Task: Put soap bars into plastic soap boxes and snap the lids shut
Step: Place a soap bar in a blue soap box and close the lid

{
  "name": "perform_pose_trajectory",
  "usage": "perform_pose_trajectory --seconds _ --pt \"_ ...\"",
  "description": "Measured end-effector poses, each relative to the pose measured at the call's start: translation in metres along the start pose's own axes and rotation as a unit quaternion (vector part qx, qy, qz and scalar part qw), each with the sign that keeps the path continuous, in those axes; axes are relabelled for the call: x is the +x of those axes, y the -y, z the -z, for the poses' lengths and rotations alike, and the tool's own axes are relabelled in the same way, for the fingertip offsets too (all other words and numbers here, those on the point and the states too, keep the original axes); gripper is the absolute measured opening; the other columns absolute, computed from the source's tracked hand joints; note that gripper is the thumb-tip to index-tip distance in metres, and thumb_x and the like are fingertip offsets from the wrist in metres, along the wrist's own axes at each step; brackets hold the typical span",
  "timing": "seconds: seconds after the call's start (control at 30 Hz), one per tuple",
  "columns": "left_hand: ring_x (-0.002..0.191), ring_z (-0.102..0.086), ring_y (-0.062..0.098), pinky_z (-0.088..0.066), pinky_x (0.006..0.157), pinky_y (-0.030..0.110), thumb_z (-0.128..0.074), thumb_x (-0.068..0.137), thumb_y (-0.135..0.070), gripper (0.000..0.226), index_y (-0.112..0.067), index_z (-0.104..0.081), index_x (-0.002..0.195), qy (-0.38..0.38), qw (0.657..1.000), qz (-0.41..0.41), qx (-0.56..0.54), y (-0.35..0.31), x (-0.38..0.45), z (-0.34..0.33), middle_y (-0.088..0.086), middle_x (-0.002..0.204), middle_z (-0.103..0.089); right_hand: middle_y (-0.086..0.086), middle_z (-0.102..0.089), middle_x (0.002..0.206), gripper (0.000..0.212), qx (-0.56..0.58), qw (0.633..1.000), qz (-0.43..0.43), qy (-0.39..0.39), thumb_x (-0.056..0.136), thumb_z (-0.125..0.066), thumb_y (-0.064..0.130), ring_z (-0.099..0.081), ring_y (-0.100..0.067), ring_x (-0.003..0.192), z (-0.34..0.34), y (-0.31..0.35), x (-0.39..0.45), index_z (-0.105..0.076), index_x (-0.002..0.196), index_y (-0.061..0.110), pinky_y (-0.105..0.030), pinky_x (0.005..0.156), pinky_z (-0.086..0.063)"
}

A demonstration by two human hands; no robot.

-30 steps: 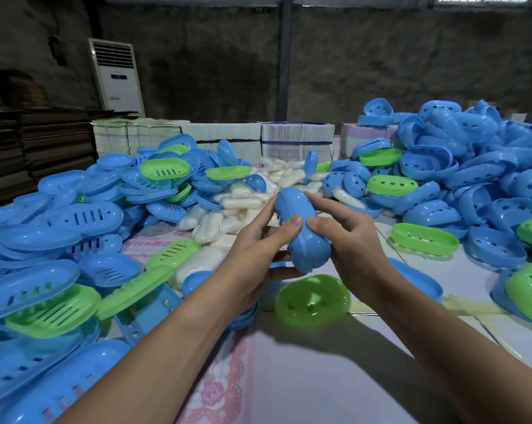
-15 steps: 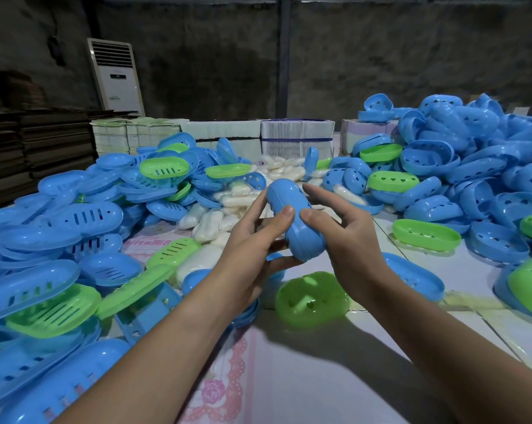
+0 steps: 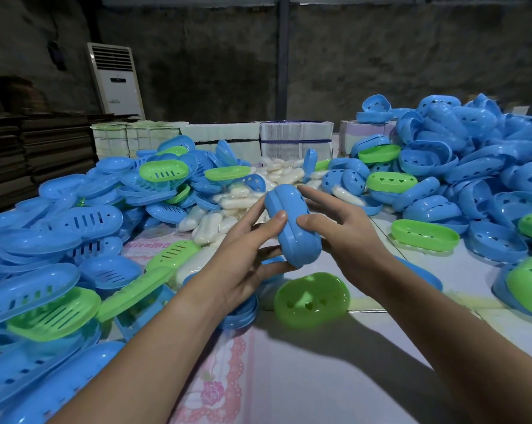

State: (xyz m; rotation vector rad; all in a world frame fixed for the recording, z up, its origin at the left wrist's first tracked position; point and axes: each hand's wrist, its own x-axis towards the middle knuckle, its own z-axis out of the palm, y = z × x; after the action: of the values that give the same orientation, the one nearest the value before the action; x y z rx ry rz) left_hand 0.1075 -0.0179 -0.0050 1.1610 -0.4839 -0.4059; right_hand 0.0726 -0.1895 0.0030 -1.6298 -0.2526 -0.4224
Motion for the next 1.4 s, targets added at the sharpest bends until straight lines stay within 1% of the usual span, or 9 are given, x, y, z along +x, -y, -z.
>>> perform_pose_trajectory --seconds 0.17,0.33,0.5,0.63,0.77,0.87,1.1,1.23,1.4 --pt "0.105 -0.073 0.036 -0.062 0.076 0.043 -0.073 0.082 -0.036 0.059 -0.035 -0.059 0.139 -0.009 1.000 -0.014 -0.001 -0.002 0.000 0.000 0.006 0.125 -0.073 0.014 -0.068 0.117 0.057 -0.001 1.000 0.013 -0.004 0.075 -0.075 0.030 -0.070 -0.008 0.102 -0.005 -0.001 -0.003 -0.063 0.131 0.033 -0.035 0.088 -0.058" --pt "0.100 -0.075 0.033 -0.062 0.073 0.041 -0.072 0.082 -0.034 0.058 -0.034 -0.060 0.139 -0.005 1.000 -0.022 0.005 0.000 -0.002 -0.002 0.013 0.130 -0.068 0.007 -0.065 0.123 0.056 -0.006 1.000 0.011 0.002 0.076 -0.075 0.033 -0.068 -0.011 0.108 -0.003 -0.002 -0.003 -0.064 0.130 0.034 -0.045 0.095 -0.056" --pt "0.100 -0.074 0.031 -0.061 0.072 0.040 -0.074 0.078 -0.034 0.063 -0.036 -0.059 0.139 0.014 0.999 -0.026 0.020 -0.003 -0.003 -0.002 0.027 0.140 -0.054 0.011 -0.067 0.122 0.059 -0.001 1.000 0.020 0.016 0.072 -0.075 0.036 -0.067 -0.015 0.111 0.001 -0.001 -0.002 -0.064 0.130 0.032 -0.046 0.095 -0.056" --pt "0.100 -0.072 0.032 -0.061 0.073 0.041 -0.074 0.078 -0.035 0.061 -0.037 -0.060 0.138 0.022 0.999 -0.026 0.027 -0.004 -0.003 -0.001 0.027 0.137 -0.057 0.010 -0.068 0.124 0.064 0.000 0.999 0.034 0.007 0.071 -0.075 0.034 -0.068 -0.014 0.109 0.001 -0.001 -0.003 -0.063 0.133 0.025 -0.044 0.093 -0.057" --pt "0.097 -0.073 0.030 -0.060 0.070 0.037 -0.073 0.080 -0.036 0.055 -0.040 -0.063 0.134 0.023 0.998 -0.033 0.042 -0.005 -0.004 -0.001 0.026 0.121 -0.062 0.009 -0.067 0.127 0.060 0.014 0.999 0.037 0.012 0.076 -0.075 0.022 -0.068 -0.015 0.111 0.000 -0.001 -0.004 -0.061 0.135 0.020 -0.044 0.095 -0.056" --pt "0.101 -0.073 0.032 -0.060 0.072 0.038 -0.074 0.083 -0.039 0.057 -0.041 -0.059 0.138 0.026 0.997 -0.027 0.065 -0.006 -0.005 -0.001 0.027 0.128 -0.060 0.009 -0.067 0.128 0.056 0.025 0.999 0.032 0.024 0.079 -0.073 0.019 -0.067 -0.016 0.114 0.002 -0.001 -0.005 -0.062 0.133 0.020 -0.045 0.096 -0.055" --pt "0.099 -0.075 0.029 -0.061 0.073 0.039 -0.071 0.087 -0.036 0.050 -0.044 -0.060 0.135 0.037 0.996 -0.032 0.073 -0.007 -0.007 -0.002 0.012 0.113 -0.073 0.007 -0.067 0.128 0.064 0.019 0.999 0.037 0.030 0.073 -0.076 0.028 -0.068 -0.020 0.112 0.004 0.000 -0.004 -0.061 0.134 0.019 -0.050 0.097 -0.053" --pt "0.099 -0.075 0.028 -0.061 0.072 0.037 -0.072 0.085 -0.038 0.052 -0.046 -0.060 0.134 0.030 0.996 -0.036 0.070 -0.006 -0.007 -0.004 0.005 0.105 -0.075 0.005 -0.065 0.132 0.062 0.035 0.998 0.025 0.040 0.075 -0.075 0.026 -0.066 -0.022 0.115 0.005 -0.001 -0.003 -0.061 0.135 0.023 -0.045 0.094 -0.055" --pt "0.103 -0.074 0.032 -0.061 0.073 0.037 -0.075 0.082 -0.039 0.060 -0.044 -0.057 0.139 0.026 0.998 -0.039 0.053 -0.006 -0.008 -0.006 0.014 0.128 -0.068 0.004 -0.064 0.132 0.058 0.040 0.998 0.021 0.040 0.074 -0.073 0.027 -0.067 -0.021 0.113 0.005 0.002 -0.002 -0.063 0.132 0.030 -0.039 0.087 -0.058"
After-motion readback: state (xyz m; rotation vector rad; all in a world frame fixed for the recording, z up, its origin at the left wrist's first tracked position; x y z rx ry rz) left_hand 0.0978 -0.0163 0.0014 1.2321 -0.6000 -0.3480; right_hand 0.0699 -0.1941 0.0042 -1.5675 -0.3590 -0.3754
